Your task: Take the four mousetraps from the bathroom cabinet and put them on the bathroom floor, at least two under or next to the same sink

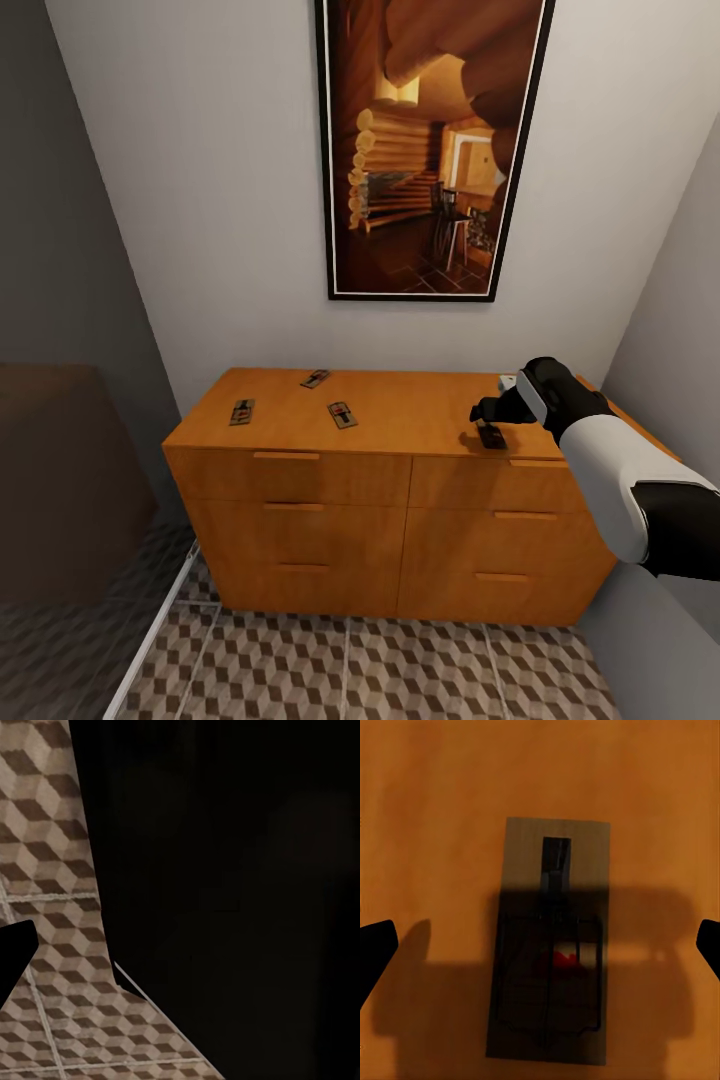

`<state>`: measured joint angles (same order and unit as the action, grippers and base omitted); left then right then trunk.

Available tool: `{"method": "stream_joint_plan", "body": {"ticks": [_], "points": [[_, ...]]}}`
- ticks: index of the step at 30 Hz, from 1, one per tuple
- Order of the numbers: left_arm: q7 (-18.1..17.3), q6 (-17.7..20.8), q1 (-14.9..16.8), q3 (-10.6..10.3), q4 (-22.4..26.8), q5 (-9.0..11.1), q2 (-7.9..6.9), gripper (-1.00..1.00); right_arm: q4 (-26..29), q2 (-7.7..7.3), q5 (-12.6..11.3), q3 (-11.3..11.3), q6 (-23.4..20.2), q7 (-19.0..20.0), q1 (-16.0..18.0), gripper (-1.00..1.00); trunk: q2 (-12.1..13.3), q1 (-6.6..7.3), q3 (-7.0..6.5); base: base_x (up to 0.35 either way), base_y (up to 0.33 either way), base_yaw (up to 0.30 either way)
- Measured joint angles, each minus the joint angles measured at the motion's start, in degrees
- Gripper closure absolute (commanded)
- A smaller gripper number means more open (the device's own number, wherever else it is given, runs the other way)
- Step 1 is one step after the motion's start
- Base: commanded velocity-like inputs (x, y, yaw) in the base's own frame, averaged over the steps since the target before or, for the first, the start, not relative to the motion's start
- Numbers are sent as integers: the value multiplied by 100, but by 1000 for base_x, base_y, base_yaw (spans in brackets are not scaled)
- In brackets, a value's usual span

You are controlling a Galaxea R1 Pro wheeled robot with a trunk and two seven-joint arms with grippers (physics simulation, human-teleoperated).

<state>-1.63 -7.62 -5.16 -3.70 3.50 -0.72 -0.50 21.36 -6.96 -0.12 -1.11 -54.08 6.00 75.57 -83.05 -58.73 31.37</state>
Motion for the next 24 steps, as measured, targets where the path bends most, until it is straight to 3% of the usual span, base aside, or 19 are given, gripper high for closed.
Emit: {"method": "stream_joint_plan", "body": {"ticks": [24], "points": [[0,1,0,0,-2,0,0,-100,-7,5,0,-3,5,0,3,-100,0,0,115,0,0,0]]}}
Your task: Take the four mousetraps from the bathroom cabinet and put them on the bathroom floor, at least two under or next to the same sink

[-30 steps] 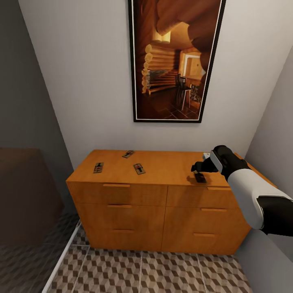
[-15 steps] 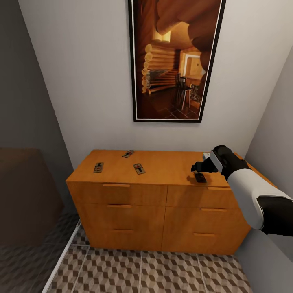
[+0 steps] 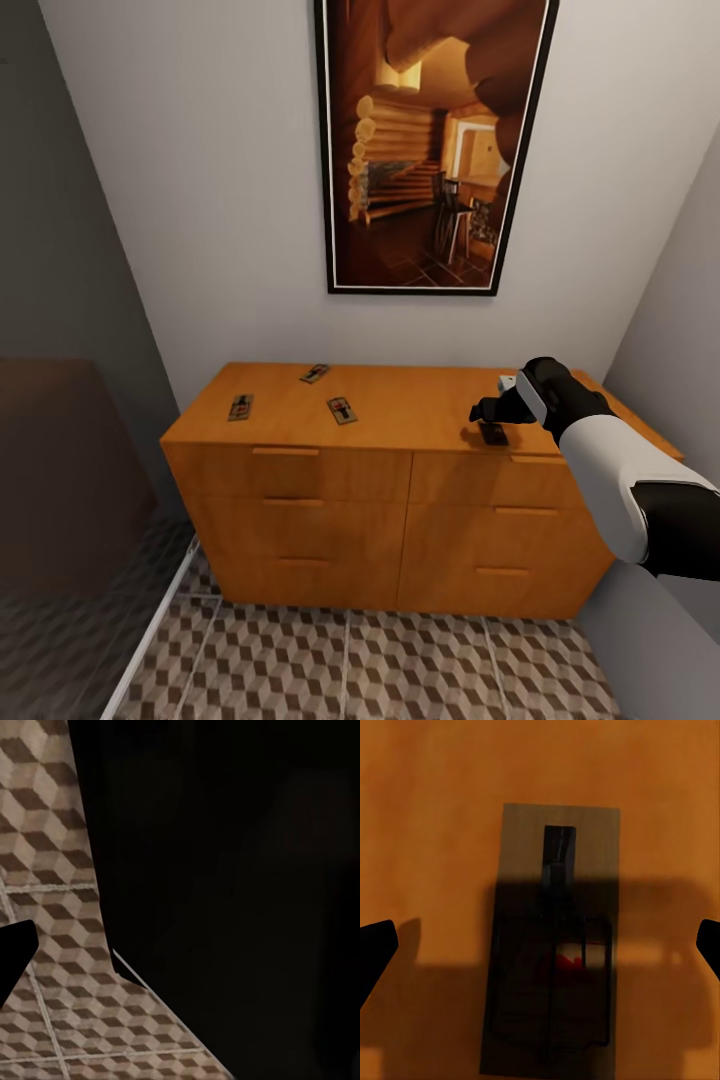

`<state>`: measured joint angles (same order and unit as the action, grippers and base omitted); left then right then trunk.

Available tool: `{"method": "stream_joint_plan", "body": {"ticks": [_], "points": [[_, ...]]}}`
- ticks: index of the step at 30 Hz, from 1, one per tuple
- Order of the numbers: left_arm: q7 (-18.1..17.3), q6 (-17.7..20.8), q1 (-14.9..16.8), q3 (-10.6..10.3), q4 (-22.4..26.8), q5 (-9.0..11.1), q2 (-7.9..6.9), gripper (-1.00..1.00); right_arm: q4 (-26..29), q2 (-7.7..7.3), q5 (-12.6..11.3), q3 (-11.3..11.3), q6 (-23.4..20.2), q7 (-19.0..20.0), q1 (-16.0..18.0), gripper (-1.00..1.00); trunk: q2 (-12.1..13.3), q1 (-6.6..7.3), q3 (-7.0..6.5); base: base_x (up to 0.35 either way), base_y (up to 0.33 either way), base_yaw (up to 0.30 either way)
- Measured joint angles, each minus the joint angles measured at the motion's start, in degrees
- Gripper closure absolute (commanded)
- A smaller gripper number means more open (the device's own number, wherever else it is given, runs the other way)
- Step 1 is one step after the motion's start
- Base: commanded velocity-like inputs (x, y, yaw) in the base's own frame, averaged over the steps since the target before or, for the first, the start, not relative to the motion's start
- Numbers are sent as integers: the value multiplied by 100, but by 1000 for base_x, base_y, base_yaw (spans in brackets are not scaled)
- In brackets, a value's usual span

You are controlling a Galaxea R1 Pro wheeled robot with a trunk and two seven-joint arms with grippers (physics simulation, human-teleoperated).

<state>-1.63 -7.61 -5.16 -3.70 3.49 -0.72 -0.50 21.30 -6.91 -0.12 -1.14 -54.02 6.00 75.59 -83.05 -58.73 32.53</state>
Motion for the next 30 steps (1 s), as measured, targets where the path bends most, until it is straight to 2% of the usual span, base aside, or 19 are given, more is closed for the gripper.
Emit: {"method": "stream_joint_plan", "body": {"ticks": [20,30], "points": [[0,2,0,0,-4,0,-1,-100,-27,1,31,-2,3,-2,2,-100,-1,1,163,0,0,0],[0,-2,0,0,-7,0,-1,-100,17,0,60,-4,4,-5,2,-100,-1,1,188,0,0,0]]}}
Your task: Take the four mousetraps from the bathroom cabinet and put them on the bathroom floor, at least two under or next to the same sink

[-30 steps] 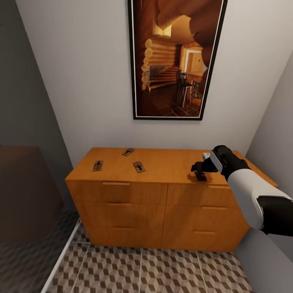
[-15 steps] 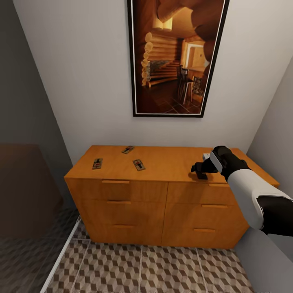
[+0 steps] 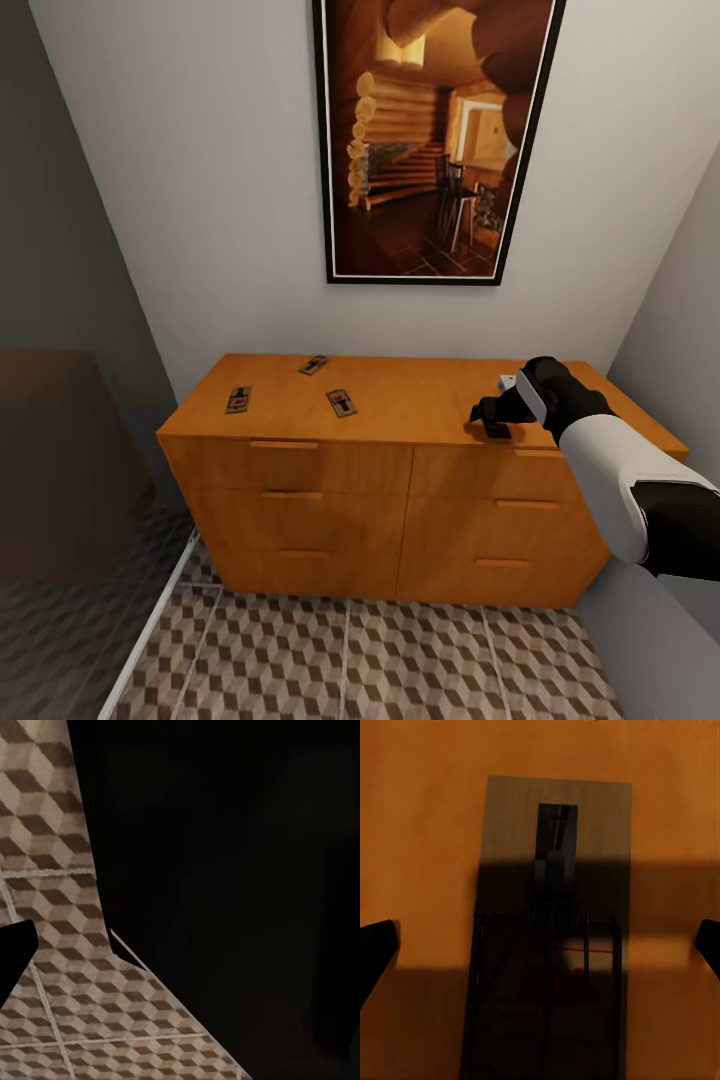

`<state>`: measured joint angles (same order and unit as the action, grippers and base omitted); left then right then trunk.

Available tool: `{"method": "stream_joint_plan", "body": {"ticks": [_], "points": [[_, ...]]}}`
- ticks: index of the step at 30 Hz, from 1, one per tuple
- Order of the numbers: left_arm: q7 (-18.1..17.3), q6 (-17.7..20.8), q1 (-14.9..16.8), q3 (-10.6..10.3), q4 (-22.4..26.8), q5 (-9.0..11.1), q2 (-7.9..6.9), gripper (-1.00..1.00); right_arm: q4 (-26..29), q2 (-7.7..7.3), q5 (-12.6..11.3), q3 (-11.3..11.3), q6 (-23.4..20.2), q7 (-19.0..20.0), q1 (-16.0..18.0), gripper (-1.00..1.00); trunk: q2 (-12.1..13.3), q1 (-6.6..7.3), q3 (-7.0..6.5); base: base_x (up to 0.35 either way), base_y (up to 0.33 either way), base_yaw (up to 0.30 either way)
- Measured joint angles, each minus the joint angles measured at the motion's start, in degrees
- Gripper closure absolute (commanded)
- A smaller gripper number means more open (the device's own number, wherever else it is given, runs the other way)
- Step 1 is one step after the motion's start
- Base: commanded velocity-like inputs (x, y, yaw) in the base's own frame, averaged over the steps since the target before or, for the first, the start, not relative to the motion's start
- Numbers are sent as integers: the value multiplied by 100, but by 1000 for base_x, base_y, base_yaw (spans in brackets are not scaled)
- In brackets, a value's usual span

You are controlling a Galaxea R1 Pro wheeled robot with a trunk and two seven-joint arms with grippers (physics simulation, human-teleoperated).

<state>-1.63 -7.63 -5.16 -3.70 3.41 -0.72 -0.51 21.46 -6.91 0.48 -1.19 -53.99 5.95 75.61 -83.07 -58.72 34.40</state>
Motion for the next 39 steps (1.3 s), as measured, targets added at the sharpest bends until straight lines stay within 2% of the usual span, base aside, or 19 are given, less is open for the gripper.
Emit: {"method": "stream_joint_plan", "body": {"ticks": [18,19,25,27,39], "points": [[0,5,0,0,0,0,1,-100,-4,0,14,-6,14,8,0,-100,0,0,2,0,0,0],[0,6,0,0,0,0,1,-100,-11,0,15,-5,39,11,0,100,0,0,2,0,0,0],[0,5,0,0,0,0,1,-100,-57,0,29,-5,178,31,0,100,0,0,2,0,0,0],[0,4,0,0,-1,0,1,-100,-43,2,-109,12,194,54,0,100,0,0,2,0,0,0],[0,4,1,-1,-1,0,1,-100,-45,2,-125,14,207,56,-1,100,0,0,2,0,0,0]]}}
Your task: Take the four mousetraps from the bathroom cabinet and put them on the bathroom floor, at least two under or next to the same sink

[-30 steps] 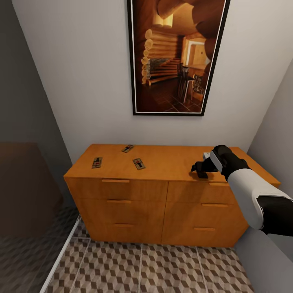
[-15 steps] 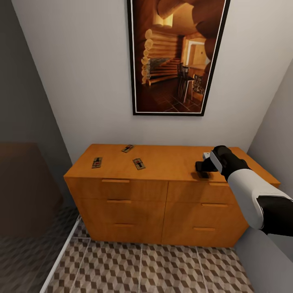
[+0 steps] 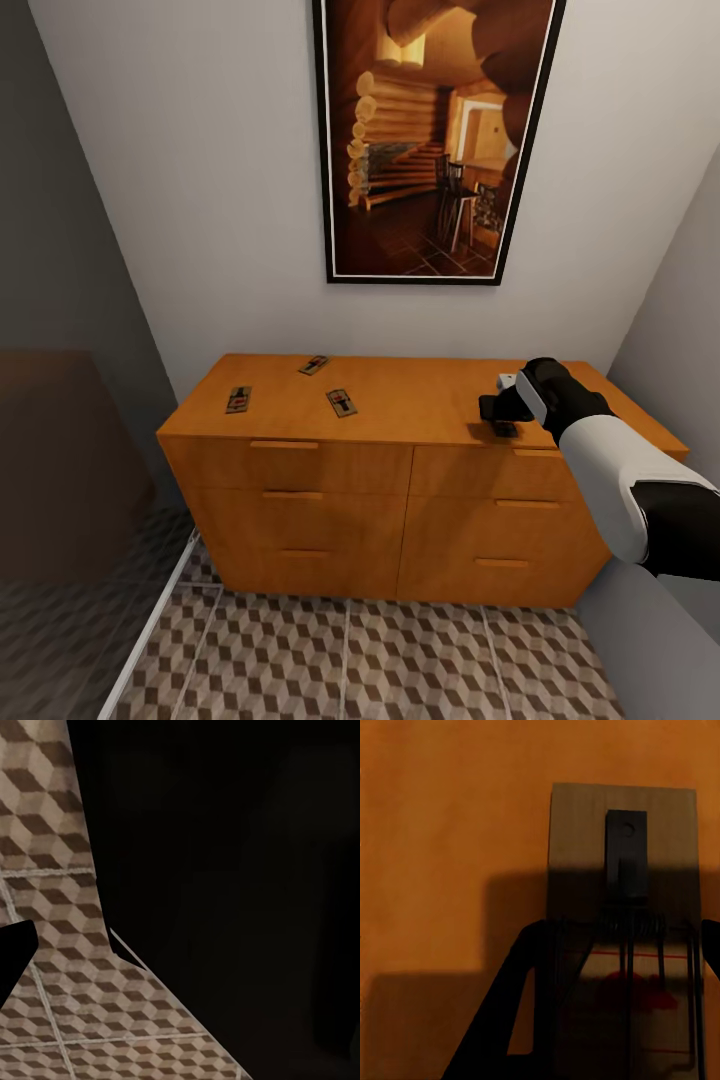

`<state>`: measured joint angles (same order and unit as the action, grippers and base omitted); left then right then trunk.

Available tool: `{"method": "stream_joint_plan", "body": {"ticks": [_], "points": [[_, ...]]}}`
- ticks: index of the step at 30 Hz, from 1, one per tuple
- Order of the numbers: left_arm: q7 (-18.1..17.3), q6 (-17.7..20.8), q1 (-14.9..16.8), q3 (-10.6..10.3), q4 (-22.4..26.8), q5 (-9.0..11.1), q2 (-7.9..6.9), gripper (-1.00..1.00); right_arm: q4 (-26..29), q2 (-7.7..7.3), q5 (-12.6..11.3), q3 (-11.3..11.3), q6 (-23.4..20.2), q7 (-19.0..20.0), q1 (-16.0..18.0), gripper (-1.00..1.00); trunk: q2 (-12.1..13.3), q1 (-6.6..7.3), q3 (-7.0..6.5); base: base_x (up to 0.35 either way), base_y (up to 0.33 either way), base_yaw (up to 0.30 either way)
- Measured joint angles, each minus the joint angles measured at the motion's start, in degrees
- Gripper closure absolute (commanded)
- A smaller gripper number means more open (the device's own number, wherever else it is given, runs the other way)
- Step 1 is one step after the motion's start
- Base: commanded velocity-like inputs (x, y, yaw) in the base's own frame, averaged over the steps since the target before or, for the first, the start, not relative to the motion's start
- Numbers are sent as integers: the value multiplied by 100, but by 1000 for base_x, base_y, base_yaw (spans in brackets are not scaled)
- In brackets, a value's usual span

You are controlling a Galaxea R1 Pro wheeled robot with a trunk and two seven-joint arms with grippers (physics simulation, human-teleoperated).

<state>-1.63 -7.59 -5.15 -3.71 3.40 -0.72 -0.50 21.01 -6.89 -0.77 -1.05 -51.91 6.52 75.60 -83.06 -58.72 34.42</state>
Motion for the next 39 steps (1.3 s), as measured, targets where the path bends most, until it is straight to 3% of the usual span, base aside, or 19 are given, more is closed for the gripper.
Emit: {"method": "stream_joint_plan", "body": {"ticks": [18,30,39], "points": [[0,2,0,1,1,0,0,-100,32,-2,79,10,-32,-75,-1,100,1,-1,1,0,0,0],[0,-1,0,0,1,0,0,-100,1183,-23,95,13,-434,-82,1,100,1,-1,1,0,0,0],[0,-1,0,1,1,1,0,-100,1394,-47,103,15,-471,-85,41,100,1,-1,1,0,0,0]]}}
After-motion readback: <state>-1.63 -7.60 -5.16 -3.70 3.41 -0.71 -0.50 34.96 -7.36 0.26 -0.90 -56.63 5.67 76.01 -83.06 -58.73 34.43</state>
